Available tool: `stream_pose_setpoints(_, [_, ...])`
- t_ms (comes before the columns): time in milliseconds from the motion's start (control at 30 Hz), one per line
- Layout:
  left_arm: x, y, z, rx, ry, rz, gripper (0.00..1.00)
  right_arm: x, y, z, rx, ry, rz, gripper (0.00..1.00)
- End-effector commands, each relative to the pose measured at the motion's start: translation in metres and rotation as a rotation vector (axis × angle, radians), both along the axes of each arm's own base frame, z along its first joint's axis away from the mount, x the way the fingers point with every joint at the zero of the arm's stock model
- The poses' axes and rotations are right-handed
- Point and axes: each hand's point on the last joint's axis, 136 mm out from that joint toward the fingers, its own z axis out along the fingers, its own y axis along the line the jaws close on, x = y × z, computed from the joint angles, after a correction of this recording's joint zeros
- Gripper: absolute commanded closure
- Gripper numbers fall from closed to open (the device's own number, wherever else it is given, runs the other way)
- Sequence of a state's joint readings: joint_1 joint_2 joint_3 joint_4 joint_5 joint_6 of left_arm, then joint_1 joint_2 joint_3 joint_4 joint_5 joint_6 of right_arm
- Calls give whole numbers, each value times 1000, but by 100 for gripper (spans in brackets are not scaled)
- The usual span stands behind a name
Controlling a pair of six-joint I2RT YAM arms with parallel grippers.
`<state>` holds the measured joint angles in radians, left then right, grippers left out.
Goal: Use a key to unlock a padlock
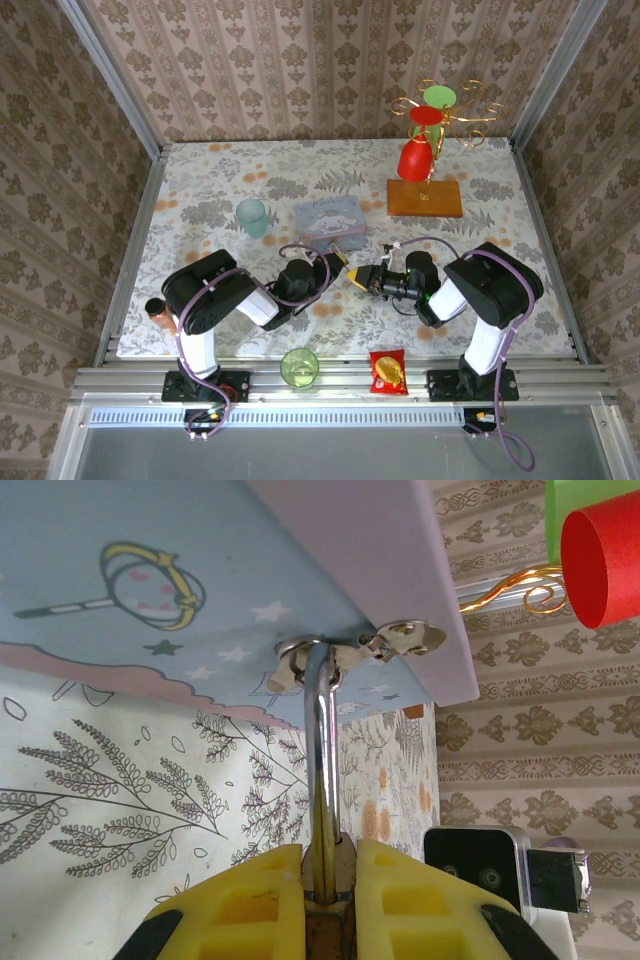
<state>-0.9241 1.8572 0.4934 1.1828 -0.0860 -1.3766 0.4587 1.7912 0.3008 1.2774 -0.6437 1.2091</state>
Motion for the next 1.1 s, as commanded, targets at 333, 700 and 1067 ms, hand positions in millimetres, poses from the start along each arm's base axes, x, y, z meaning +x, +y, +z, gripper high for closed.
stream_pose_setpoints(333, [2, -17, 45, -135, -84, -27, 100, 14, -1, 12, 19, -53, -28, 100])
stream_pose_setpoints(700, [1, -23, 49, -155, -80, -44, 100, 25, -2, 12, 25, -49, -51, 100])
stream_pose_setpoints(1067, [-3, -25, 52, -167, -76, -47, 100, 31, -6, 6, 39, 2, -79, 100])
